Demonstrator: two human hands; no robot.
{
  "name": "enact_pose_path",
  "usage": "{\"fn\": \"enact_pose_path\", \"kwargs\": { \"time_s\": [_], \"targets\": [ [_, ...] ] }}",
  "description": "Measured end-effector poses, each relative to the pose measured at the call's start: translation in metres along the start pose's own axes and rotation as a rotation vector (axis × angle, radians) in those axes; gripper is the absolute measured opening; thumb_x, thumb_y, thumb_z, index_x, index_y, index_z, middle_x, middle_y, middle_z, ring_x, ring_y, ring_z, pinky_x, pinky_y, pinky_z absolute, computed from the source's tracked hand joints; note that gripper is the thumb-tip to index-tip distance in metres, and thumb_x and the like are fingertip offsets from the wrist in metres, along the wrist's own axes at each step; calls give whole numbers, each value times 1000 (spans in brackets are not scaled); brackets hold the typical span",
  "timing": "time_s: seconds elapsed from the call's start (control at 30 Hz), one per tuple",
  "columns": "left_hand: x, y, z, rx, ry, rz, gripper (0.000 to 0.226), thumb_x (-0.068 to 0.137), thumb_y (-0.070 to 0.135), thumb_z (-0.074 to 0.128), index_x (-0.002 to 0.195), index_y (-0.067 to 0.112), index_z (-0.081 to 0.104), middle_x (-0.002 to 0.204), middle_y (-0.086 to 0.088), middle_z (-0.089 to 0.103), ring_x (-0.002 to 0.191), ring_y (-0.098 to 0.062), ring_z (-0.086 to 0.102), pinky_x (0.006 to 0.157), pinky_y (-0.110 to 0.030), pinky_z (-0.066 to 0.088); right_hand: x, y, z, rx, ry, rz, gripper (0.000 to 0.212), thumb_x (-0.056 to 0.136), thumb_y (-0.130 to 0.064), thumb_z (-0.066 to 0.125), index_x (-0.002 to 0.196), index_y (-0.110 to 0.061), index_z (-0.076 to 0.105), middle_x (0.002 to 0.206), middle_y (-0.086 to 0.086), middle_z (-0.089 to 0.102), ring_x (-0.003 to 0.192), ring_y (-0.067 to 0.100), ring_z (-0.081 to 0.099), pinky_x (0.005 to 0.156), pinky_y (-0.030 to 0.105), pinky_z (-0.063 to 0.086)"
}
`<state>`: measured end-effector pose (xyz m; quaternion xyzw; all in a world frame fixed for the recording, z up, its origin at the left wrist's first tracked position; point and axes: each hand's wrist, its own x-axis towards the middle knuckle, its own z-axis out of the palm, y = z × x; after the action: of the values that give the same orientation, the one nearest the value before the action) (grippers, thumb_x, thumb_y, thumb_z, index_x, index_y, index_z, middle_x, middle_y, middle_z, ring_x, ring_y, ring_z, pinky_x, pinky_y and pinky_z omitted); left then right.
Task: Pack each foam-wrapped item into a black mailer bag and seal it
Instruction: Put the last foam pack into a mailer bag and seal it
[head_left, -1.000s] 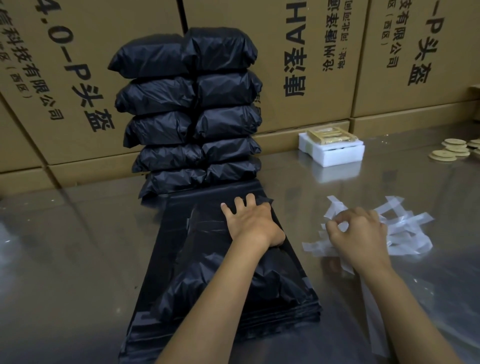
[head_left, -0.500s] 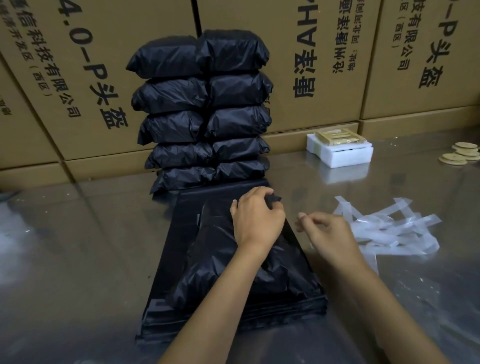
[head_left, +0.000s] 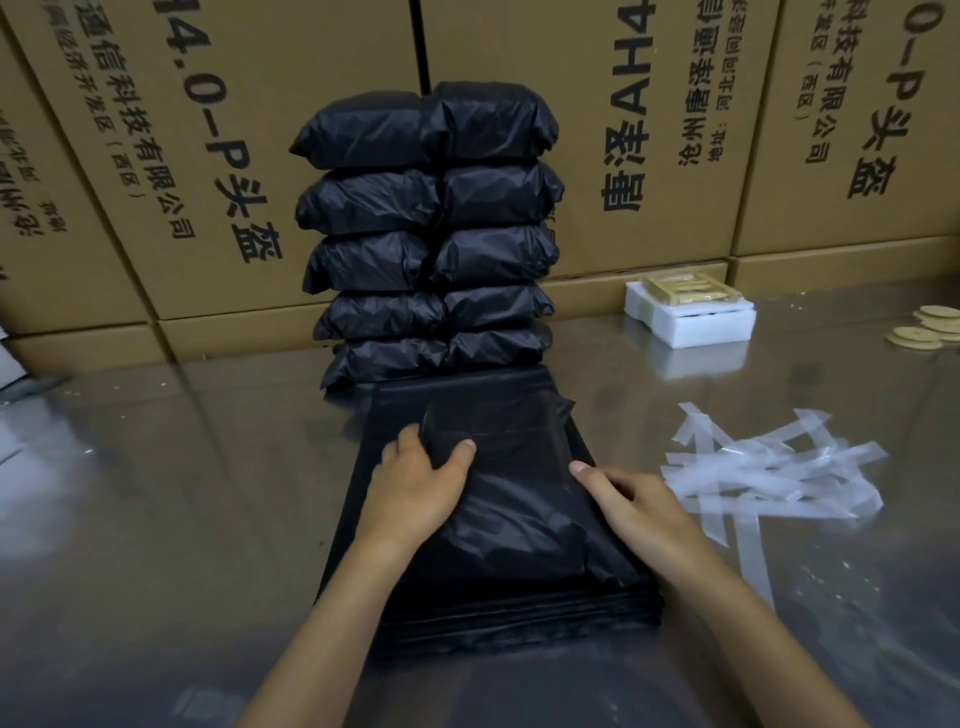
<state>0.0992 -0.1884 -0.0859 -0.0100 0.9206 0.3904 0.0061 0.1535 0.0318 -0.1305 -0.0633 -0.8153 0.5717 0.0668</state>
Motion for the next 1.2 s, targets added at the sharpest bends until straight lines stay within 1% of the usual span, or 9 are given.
{"fn": "enact_pose_path", "kwargs": {
  "time_s": [0.17, 0.3, 0.37, 0.47, 0.7, 0.83, 0.97, 1.07, 1.2],
  "targets": [
    [0, -3, -1, -260, -161, -208, 85, 85, 73, 48, 153, 24, 28, 143, 0, 48, 125, -27, 52, 91, -38, 43, -9, -7, 0, 27, -46, 45, 37, 96, -57, 50, 81, -39, 78, 84, -19, 76, 83, -5, 69, 73, 17, 45],
    [1, -5, -2, -355, -177, -223, 87, 83, 72, 54, 152, 26, 30, 144, 1, 47, 126, -26, 50, 91, -36, 41, -8, -5, 7, -158, 237, -41, 29, 97, -43, 59, 120, -27, 63, 112, -10, 64, 103, 11, 61, 84, 26, 47],
    [0, -8, 0, -371, -171, -234, 88, 81, 74, 55, 150, 24, 35, 142, 0, 49, 125, -26, 52, 92, -37, 42, -20, -9, 8, -182, 396, -130, 19, 94, -46, 59, 99, -28, 63, 96, -12, 66, 89, 7, 63, 72, 28, 47],
    [0, -12, 4, -423, -146, -239, 81, 77, 73, 60, 139, 21, 49, 123, 5, 59, 110, -21, 59, 92, -37, 48, -37, -12, 19, -203, 238, -81, 40, 89, -68, 48, 77, -33, 62, 73, -19, 69, 73, -8, 62, 59, 21, 42],
    [11, 21, 13, -767, -179, -140, 56, 67, 52, 83, 113, 24, 69, 91, 7, 78, 77, -11, 75, 59, -26, 55, -28, -26, 8, 253, 358, -6, 29, 74, -54, 79, 99, -41, 71, 97, -26, 73, 98, -1, 67, 84, 23, 53],
    [32, 63, 38, -770, -352, -46, 61, 65, 56, 82, 116, 24, 70, 100, 4, 78, 87, -15, 75, 67, -28, 59, -12, -42, -30, 289, 374, -231, 56, 71, -47, 85, 122, -47, 61, 114, -26, 67, 101, -9, 64, 73, 12, 54],
    [65, 99, 68, -761, -385, 12, 83, 70, 61, 79, 140, 25, 54, 126, 0, 68, 107, -22, 69, 90, -39, 58, 26, -41, -73, -22, 186, -260, 97, 69, -30, 87, 150, -38, 34, 143, -11, 50, 128, 7, 53, 103, 36, 50],
    [92, 108, 91, -647, -402, 106, 119, 58, 64, 86, 156, 34, 25, 150, 5, 46, 130, -20, 51, 102, -33, 46, 67, -22, -97, -86, 189, -221, 86, 76, -3, 82, 145, -32, 38, 127, -13, 58, 122, 12, 58, 101, 35, 51],
    [130, 112, 123, -320, -372, 323, 128, 61, 43, 93, 158, 37, 9, 161, 6, 26, 145, -17, 32, 106, -28, 35, 123, 7, -109, -212, 338, -41, 71, 76, -17, 87, 135, -23, 47, 113, -10, 59, 118, 20, 58, 91, 29, 44]
  ]
}}
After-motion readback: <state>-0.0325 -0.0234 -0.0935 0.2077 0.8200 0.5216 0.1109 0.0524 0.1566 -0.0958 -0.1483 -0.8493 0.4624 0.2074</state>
